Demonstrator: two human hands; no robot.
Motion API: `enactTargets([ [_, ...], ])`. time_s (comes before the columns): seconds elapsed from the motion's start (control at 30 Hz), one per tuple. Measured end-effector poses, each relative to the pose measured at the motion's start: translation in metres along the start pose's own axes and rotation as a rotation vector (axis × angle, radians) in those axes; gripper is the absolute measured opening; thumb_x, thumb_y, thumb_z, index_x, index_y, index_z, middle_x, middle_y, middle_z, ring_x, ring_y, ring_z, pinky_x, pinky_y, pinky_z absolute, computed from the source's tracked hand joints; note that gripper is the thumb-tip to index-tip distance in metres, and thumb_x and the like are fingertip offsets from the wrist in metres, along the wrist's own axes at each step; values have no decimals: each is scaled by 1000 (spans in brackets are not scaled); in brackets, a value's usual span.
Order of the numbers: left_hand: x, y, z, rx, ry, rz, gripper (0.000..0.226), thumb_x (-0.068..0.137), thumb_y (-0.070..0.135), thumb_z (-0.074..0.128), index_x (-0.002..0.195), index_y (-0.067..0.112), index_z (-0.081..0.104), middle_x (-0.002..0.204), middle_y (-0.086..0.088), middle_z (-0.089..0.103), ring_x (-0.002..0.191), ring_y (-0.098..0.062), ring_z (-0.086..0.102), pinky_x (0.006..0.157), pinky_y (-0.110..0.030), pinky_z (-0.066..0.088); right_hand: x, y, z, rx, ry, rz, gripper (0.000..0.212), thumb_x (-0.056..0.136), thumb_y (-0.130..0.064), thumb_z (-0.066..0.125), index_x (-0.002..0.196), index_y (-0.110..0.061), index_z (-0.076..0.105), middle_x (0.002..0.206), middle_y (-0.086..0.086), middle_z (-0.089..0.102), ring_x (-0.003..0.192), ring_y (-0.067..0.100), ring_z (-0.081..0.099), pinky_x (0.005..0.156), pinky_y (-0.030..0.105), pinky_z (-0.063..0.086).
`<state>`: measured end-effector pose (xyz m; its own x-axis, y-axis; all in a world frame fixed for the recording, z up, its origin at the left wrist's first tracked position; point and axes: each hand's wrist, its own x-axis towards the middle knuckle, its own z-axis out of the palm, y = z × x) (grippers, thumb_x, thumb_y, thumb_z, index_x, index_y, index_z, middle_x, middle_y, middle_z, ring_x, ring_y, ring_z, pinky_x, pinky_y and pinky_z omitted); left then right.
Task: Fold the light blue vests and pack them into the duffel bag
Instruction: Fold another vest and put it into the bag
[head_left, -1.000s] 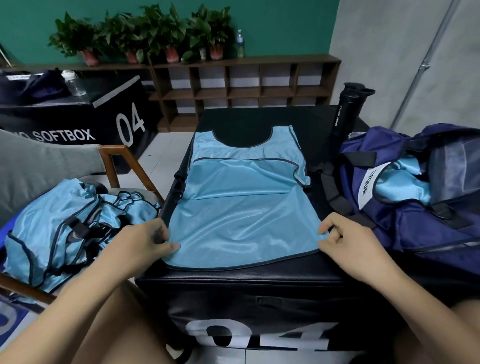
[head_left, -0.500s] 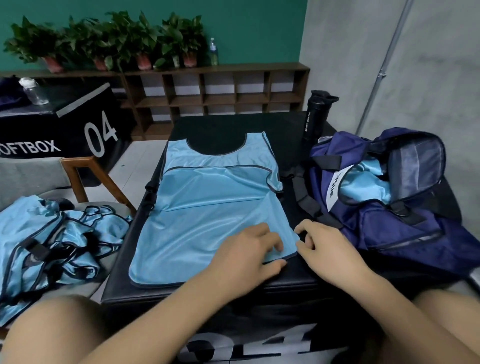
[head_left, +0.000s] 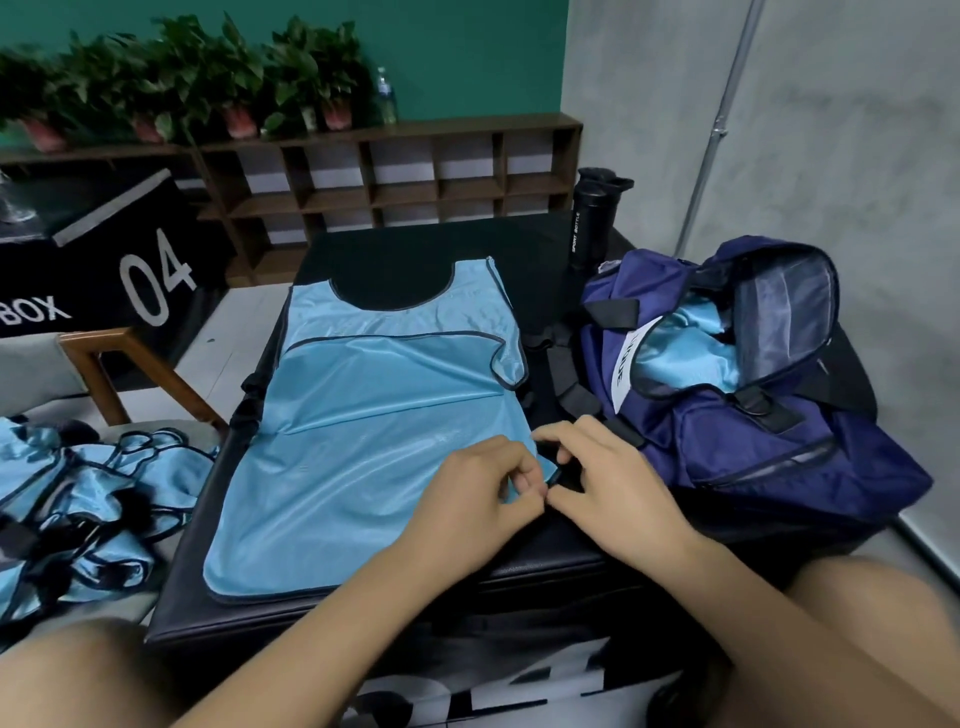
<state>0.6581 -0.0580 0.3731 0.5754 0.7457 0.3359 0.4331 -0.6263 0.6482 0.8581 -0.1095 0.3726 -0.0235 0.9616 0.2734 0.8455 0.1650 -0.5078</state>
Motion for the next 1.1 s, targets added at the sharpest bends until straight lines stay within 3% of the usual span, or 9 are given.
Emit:
enactTargets([
  [0.07,-6,1,-4,-52,-17,-27,16,87,14,76,84,29,69,84,11,67,79,-15,62,75,-20,48,6,-1,5,-9,40,-61,46,86,-28,79,125,-43,61,106,-15,48,74,2,53,65,35,54],
  [0.2,-10,-7,-14,-91,-61,-71,22,90,13,76,83,32,69,88,12,69,84,-17,63,81,-27,50,13,3,11,-125,101,-179,33,88,-10,72,116,-27,68,109,-11,52,83,17,59,59,41,54],
  [0.3,-10,-29,-24,3,-63,-50,10,94,40,75,91,35,66,96,17,63,99,-11,61,92,-28,47,8,10,4,-293,133,-290,32,79,1,72,106,-15,68,112,0,56,96,24,59,59,40,52],
  [0.37,-14,-46,-29,86,-49,-52,20,94,56,67,102,37,65,105,20,59,108,-7,58,99,-32,46,4,16,-4,-404,142,-382,37,68,8,66,101,-9,67,114,6,60,99,30,60,68,41,51],
  [0.5,-25,-57,-27,137,-22,-36,25,96,59,63,112,41,66,114,22,57,111,-6,54,103,-40,45,-3,26,-8,-571,42,-496,31,70,6,55,94,-13,61,100,5,59,90,31,55,72,41,45],
  [0.63,-29,-56,-26,135,-31,-41,22,95,52,66,116,43,67,119,24,57,117,-5,52,107,-43,43,-9,26,-11,-563,-20,-379,42,67,8,75,93,-18,56,90,1,50,79,27,48,67,38,45],
  [0.83,-37,-56,-40,42,-95,-67,23,96,33,77,117,42,70,123,21,63,120,-10,56,106,-27,42,-9,6,-30,-574,-194,-232,54,68,10,62,110,-23,53,105,-3,48,92,25,52,73,34,42],
  [0.97,-23,-60,-68,-64,-107,-159,21,97,26,78,113,37,74,118,20,72,115,-6,65,100,-27,48,12,-23,-45,-407,-124,-160,42,94,-2,53,128,-26,55,121,-6,51,110,20,55,75,38,46],
  [1.1,4,-71,-108,26,11,-219,15,97,20,75,104,34,76,106,21,76,100,4,68,83,-18,49,60,-38,-44,-249,-62,-109,24,100,-16,50,121,-24,60,114,-4,58,110,24,58,85,45,52],
])
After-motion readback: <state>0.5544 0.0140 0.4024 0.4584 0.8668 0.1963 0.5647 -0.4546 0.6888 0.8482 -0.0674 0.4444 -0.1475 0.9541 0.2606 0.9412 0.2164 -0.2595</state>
